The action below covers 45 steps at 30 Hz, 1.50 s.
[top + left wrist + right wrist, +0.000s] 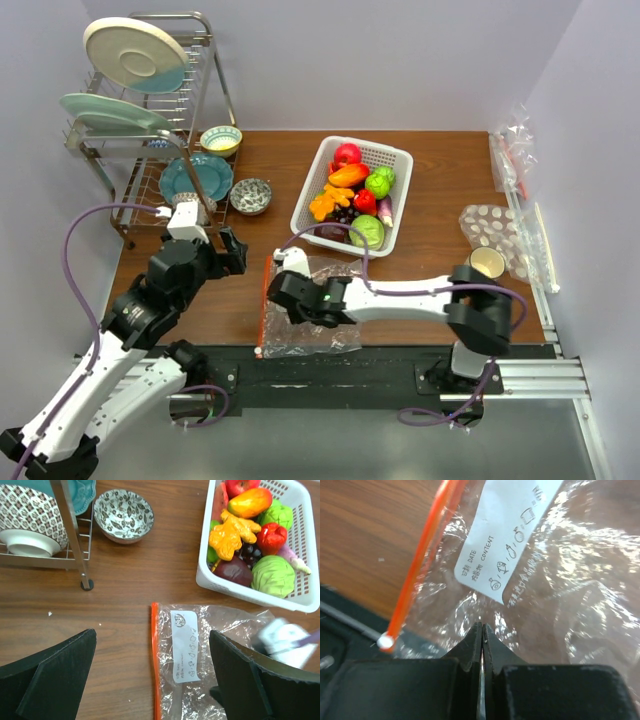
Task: Place the food in the zip-top bag and seal the zipper
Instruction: Pick up the zipper food storage bag at the center of the board.
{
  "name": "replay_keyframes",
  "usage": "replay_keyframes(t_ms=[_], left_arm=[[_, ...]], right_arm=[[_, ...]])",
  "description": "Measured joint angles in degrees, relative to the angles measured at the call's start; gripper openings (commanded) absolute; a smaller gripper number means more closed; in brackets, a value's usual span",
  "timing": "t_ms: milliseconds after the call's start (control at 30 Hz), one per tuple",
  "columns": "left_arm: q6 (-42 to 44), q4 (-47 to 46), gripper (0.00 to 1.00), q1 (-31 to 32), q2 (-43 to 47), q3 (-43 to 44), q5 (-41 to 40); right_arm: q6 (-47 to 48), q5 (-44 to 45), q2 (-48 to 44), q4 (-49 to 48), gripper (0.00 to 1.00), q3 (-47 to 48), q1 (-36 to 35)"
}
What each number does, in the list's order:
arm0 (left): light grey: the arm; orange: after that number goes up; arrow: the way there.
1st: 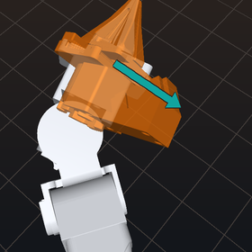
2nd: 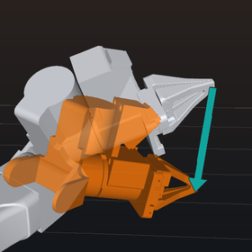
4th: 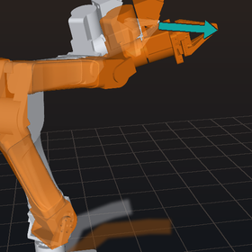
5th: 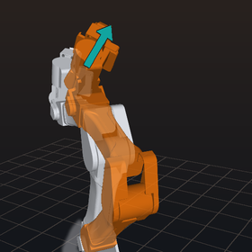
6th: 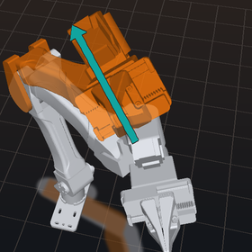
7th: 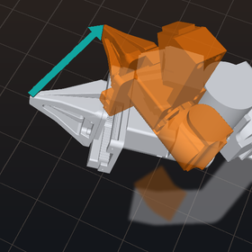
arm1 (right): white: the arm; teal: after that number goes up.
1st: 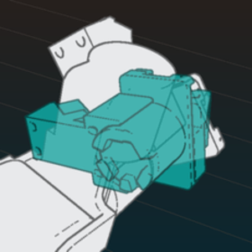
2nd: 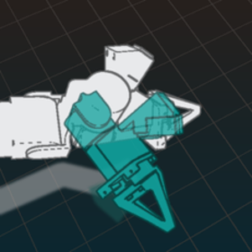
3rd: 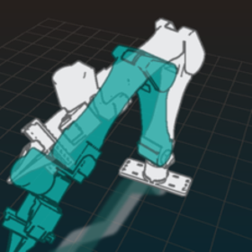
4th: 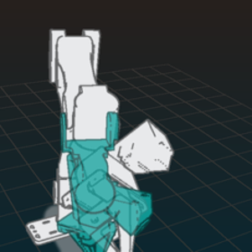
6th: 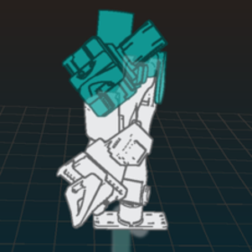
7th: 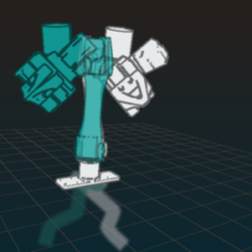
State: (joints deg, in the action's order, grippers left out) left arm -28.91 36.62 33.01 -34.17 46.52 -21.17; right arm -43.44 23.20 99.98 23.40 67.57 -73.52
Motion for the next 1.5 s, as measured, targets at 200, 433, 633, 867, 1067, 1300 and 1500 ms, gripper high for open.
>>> replay_keyframes(t_ms=[200,433,633,867,1067,1300,1500], left_arm=[[-0.02,-0.17,1.0,-0.02,-1.6,-0.7,0.83],[0.63,2.01,1.0,0.0,-2.21,2.29,-1.11],[3.08,2.51,1.0,-0.02,-0.39,10.88,-5.22],[4.46,2.62,1.0,0.0,1.27,12.35,-7.06],[4.63,3.28,1.0,0.0,1.29,12.35,-7.67],[4.74,3.39,1.0,-0.02,1.33,11.8,-7.69],[4.74,3.45,1.0,0.0,1.36,11.41,-7.56]], right_arm=[[1.01,-1.33,-8.68,-3.02,0.72,-2.95,0.92],[0.57,-4.57,-3.15,-5.88,0.67,-1.92,0.94],[-1.16,-5.25,3.23,-6.8,0.57,2.54,0.92],[-2.19,-4.72,8.41,-7.89,0.54,8.02,0.92],[-2.21,-4.39,13.49,-6.6,0.47,12.55,0.92],[-2.4,-4.37,17.25,-4.66,0.05,14.1,0.87],[-2.49,-4.22,16.94,-3.58,0.0,14.1,0.87]])
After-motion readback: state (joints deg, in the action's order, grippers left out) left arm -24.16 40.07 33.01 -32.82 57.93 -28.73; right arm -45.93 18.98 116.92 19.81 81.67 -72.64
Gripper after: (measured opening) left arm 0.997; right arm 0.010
